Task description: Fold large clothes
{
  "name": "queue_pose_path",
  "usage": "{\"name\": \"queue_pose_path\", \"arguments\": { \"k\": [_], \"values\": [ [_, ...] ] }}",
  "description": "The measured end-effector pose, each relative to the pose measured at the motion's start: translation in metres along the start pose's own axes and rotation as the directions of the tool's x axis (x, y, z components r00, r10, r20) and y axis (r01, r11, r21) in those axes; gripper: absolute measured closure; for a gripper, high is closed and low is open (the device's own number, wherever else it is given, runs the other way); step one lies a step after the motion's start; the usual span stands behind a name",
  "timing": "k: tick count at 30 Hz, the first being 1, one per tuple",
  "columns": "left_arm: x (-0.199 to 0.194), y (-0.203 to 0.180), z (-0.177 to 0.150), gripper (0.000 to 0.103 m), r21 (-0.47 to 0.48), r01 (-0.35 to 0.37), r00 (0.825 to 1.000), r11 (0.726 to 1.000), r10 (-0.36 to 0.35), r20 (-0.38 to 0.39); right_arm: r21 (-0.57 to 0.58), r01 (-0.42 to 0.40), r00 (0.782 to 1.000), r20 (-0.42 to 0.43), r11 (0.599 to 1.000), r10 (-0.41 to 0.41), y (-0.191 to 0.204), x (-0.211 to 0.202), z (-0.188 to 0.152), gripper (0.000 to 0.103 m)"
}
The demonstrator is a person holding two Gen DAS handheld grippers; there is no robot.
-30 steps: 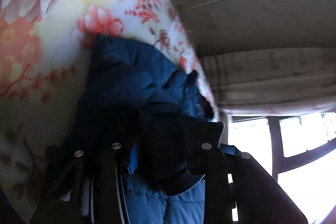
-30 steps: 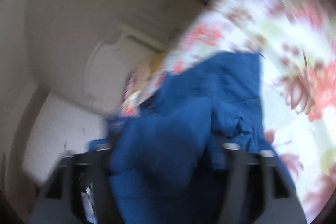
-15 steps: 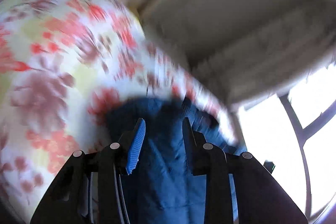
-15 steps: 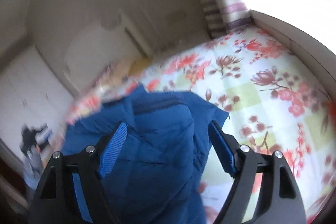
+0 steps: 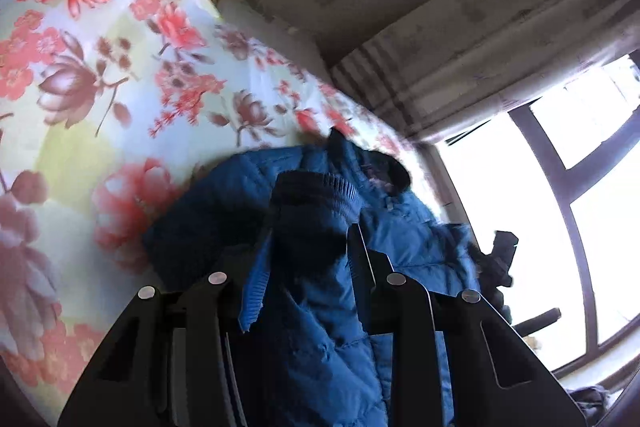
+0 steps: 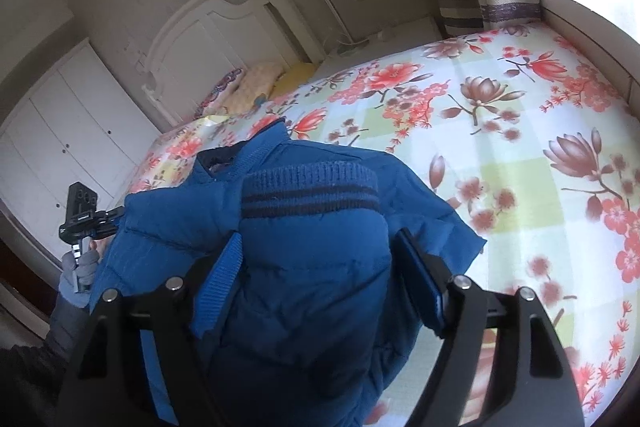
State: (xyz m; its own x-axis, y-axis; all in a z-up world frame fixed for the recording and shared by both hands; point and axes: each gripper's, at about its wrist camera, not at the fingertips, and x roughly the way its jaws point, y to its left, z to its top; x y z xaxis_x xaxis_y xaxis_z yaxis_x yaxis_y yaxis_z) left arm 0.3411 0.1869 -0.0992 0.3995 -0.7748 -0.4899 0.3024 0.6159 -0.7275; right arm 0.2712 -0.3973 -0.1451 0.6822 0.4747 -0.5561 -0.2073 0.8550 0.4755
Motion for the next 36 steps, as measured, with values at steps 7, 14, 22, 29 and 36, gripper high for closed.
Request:
{"name": "queue_pose_path", "arguments": {
  "k": [7,14,22,29,36],
  "values": [
    [0.010,0.009,0.007,0.007,-0.036,0.042,0.999,0.998,-0.042,0.008,0.009,-0.004,1.000,-0.010,1.000,0.004,-0.003,0.005,-0.002,0.027],
    [0.044,-0.022,0.011,0.006,0.133,-0.020,0.998,0.991,0.027,-0.051,0.012,-0.002,1.000,-0.013,1.000,0.002,-0.004,0.004,-0.003,0.027],
    [0.010,-0.064,-0.009,0.081,0.230,-0.289,0.951,0.929,0.252,0.178,-0.027,0.053,0.999,0.009,0.998,-0.053,0.006,-0.005,-0.004,0.058],
    [-0.031,-0.125,0.043,0.081,0.231,-0.378,0.904,0.897,0.304,0.300,-0.241,0.156,0.963,0.253,0.958,-0.093,0.117,-0.102,0.022,0.091],
    [0.095,-0.025,0.078,0.080,0.087,-0.536,0.844,0.840,0.530,0.081,-0.066,0.283,0.959,0.003,0.957,-0.283,0.063,0.016,0.093,0.090]
  ]
}}
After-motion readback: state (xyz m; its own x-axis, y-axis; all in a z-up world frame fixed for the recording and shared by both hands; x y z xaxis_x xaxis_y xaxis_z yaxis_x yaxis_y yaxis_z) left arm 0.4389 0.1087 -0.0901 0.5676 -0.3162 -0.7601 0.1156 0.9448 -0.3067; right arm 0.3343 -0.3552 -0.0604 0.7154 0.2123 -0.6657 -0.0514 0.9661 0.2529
